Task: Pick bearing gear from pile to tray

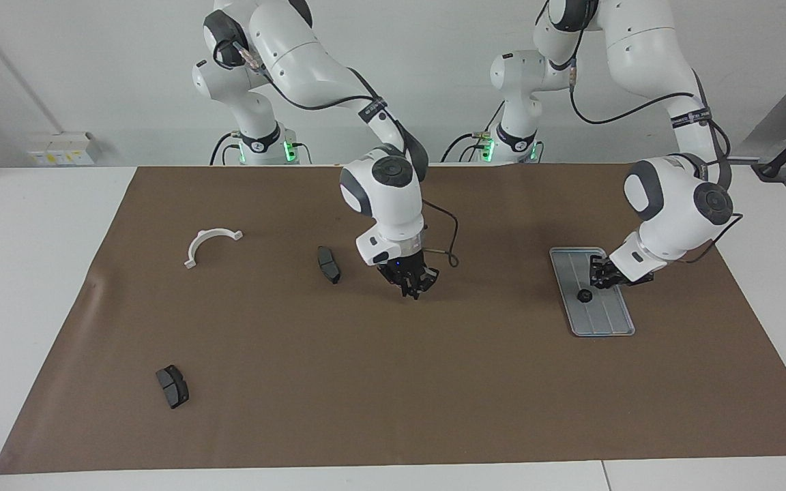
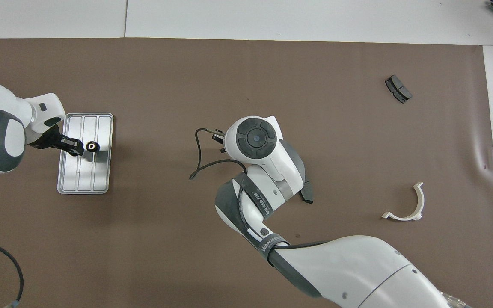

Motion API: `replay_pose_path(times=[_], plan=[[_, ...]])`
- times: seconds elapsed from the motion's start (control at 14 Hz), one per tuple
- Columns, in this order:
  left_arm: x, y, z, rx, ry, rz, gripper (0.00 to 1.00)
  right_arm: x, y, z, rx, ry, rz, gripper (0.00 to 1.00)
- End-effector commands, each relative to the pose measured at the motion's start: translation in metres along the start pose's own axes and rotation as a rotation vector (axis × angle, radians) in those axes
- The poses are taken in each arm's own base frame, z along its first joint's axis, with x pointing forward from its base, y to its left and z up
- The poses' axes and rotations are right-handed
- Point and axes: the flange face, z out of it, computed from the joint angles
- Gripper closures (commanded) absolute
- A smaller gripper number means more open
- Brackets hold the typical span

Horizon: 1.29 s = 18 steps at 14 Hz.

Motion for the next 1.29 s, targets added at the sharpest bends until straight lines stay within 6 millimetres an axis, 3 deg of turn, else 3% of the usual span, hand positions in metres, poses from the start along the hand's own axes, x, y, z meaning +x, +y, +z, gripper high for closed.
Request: replay_pose_path(times=[0.0, 0.14, 0.29, 0.36, 0.43, 0.57, 0.72, 0.79, 0.86, 1.0, 1.22], plan=[[-0.030, -0.006, 0.007, -0.016, 0.012, 0.036, 0.91, -0.003, 0.008, 0.009, 0.003, 0.022, 0.007, 0.90], [-0.032, -0.004, 0.010, -0.018, 0.008, 0.042, 0.60, -0.003, 0.009, 0.009, 0.001, 0.022, 0.007, 0.88], [-0.032, -0.004, 0.009, -0.016, 0.011, 0.043, 0.18, -0.003, 0.009, 0.009, 0.004, 0.023, 0.007, 0.86], [-0.030, -0.004, 0.006, -0.014, 0.016, 0.044, 0.01, -0.004, 0.009, 0.010, 0.003, 0.022, 0.006, 0.69], [-0.027, 0.000, 0.003, -0.008, 0.025, 0.044, 0.00, -0.004, 0.009, 0.010, 0.003, 0.022, 0.006, 0.01], [-0.012, 0.007, -0.019, 0.014, 0.070, 0.021, 0.00, -0.003, 0.009, 0.009, -0.003, 0.028, -0.001, 0.00], [0.012, 0.047, -0.039, 0.026, 0.099, -0.064, 0.00, 0.000, 0.010, 0.008, -0.018, 0.045, -0.021, 0.00], [0.024, 0.073, -0.045, 0.031, 0.110, -0.119, 0.00, 0.013, 0.017, 0.002, -0.020, 0.059, -0.009, 0.00], [0.032, 0.098, -0.045, 0.033, 0.112, -0.165, 0.00, 0.035, 0.027, -0.018, -0.015, 0.089, -0.007, 0.00], [0.044, 0.145, -0.044, 0.033, 0.125, -0.236, 0.00, 0.091, 0.067, -0.063, -0.043, 0.128, -0.059, 0.00], [0.062, 0.214, -0.055, 0.024, 0.163, -0.340, 0.00, 0.144, 0.124, -0.106, -0.111, 0.116, -0.196, 0.00]])
